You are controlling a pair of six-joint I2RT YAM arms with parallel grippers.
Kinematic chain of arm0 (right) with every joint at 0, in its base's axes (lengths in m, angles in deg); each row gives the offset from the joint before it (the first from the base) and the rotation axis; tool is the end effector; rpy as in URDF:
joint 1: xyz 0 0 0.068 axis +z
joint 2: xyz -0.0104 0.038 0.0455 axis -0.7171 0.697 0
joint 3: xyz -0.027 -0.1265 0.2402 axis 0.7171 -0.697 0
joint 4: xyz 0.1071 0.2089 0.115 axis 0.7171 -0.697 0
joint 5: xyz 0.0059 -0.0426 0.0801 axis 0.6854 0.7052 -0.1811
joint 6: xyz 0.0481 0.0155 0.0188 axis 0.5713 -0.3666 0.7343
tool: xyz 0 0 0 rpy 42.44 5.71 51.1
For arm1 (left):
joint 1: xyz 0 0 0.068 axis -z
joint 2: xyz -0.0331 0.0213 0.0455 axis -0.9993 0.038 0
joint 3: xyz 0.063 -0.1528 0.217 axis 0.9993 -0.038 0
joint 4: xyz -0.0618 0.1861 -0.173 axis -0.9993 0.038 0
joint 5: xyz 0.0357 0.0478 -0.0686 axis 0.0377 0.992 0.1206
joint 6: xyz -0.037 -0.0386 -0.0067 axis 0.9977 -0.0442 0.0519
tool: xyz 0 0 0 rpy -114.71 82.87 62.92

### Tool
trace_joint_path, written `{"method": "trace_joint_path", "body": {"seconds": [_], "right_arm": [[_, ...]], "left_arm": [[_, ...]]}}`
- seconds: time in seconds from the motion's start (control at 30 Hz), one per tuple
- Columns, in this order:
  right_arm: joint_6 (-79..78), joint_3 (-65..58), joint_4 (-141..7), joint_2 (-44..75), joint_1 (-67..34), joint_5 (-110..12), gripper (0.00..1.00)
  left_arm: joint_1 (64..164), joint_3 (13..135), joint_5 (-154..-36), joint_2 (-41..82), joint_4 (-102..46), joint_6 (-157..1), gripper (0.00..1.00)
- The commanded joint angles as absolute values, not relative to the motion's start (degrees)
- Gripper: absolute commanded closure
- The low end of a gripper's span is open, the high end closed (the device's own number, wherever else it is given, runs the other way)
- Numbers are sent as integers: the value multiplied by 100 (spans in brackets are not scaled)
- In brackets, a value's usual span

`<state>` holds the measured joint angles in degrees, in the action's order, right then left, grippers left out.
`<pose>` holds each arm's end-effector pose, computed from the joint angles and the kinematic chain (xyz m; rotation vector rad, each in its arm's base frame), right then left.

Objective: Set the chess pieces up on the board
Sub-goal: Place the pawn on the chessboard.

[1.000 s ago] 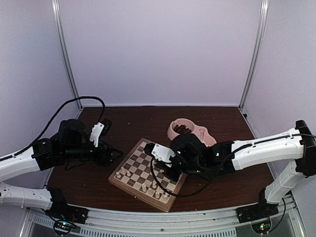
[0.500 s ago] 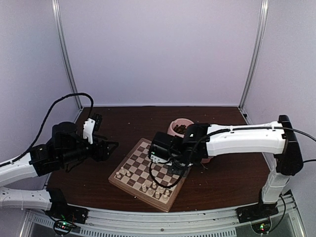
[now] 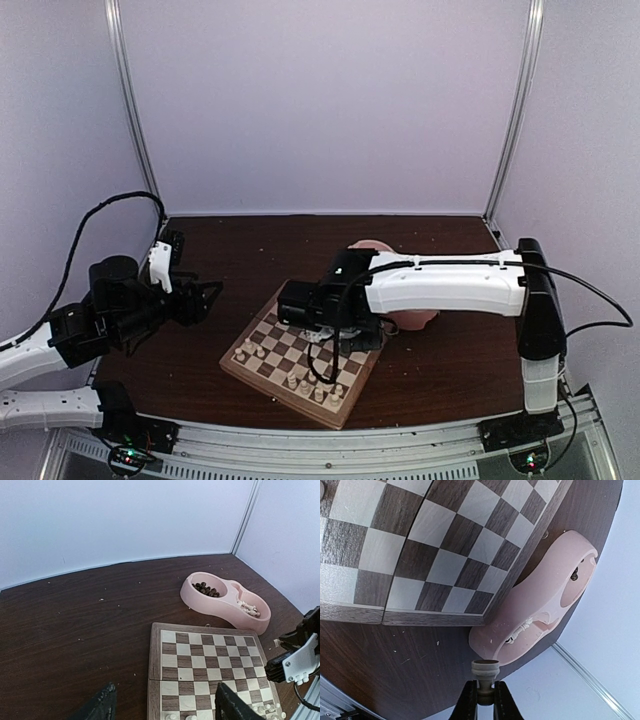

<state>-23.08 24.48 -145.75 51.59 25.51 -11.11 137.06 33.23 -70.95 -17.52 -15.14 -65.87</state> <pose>0.1409 0.3602 0.2442 -1.9872 2.0486 -0.7294 0.1152 -0.1184 0.2760 0.2270 1.8914 -0.6155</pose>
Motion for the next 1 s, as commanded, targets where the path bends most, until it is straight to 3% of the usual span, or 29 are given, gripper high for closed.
{"method": "trace_joint_path", "body": {"seconds": [0.0, 0.47, 0.97], "right_arm": [[-2643, 2604, -14874, 5610, 2524, -908, 100], [-3032, 3062, -14911, 6228, 2316, -1394, 99], [-3167, 3215, -14852, 6549, 2170, -1621, 90]], "left_arm": [[13726, 3314, -6949, -1809, -1638, -6599, 32], [13729, 3323, -6943, -1859, -1561, -6600, 32], [13725, 3340, -6984, -1828, -1540, -6591, 32]]}}
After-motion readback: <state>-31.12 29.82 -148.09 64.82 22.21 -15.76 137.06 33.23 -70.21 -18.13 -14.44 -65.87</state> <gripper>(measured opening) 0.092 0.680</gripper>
